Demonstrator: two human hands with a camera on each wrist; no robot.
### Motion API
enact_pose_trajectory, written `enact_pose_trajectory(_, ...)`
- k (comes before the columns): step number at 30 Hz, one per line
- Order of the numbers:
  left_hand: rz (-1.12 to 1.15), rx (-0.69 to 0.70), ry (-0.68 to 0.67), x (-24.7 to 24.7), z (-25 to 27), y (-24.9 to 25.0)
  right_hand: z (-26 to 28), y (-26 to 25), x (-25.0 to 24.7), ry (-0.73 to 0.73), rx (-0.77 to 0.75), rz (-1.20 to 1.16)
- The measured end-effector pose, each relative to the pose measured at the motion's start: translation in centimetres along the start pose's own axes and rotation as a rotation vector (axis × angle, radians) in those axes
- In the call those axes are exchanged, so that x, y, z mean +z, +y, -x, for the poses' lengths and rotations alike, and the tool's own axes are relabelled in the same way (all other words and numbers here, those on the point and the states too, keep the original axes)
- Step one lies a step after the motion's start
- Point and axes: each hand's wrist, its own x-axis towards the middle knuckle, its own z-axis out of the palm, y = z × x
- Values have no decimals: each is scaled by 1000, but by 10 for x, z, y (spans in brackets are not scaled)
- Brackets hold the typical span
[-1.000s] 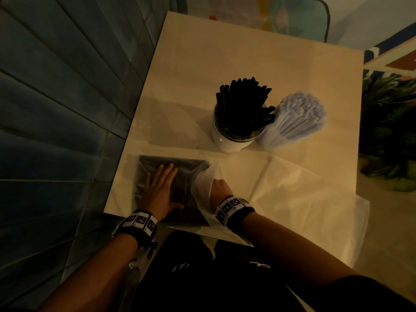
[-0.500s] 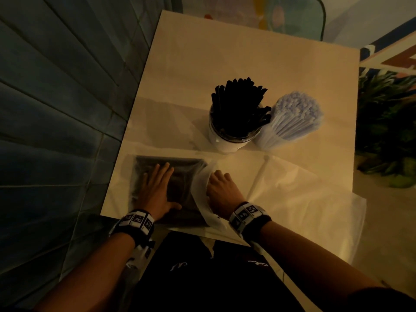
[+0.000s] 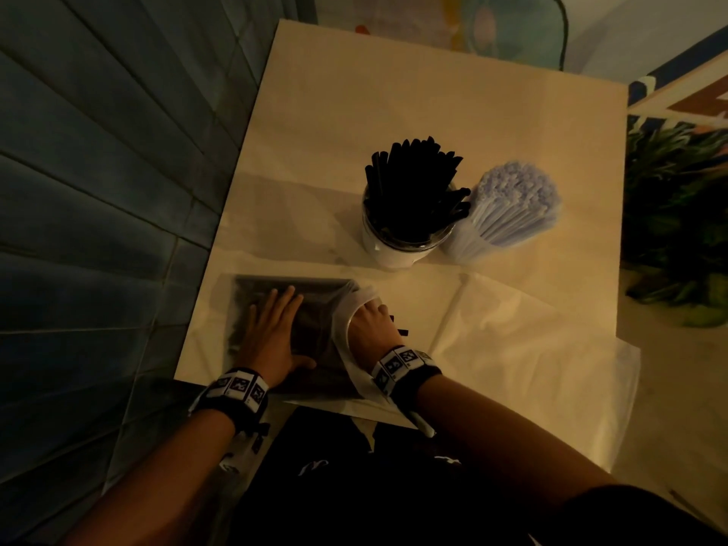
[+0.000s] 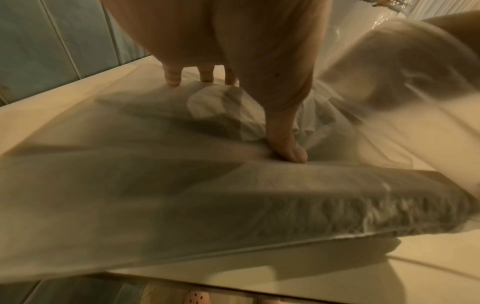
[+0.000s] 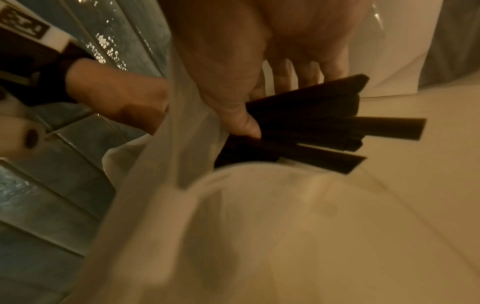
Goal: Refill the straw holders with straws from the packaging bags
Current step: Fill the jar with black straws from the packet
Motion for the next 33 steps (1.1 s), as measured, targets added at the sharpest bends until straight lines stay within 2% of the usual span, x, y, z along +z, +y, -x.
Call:
enact_pose_trajectory(7,13,6,11,-6,3,3,-9,1,-5,-50,5,81)
enact_pose_trajectory(15,33,9,21,-4,2,1,5,27,0,4,47,-5)
enact_pose_trajectory(19,33,3,14,-4,1,0,15,41,1,44,65,29)
enact_pose_trajectory(33,59,-27,-11,-4,-1,6,93,124,23,52,332,-156)
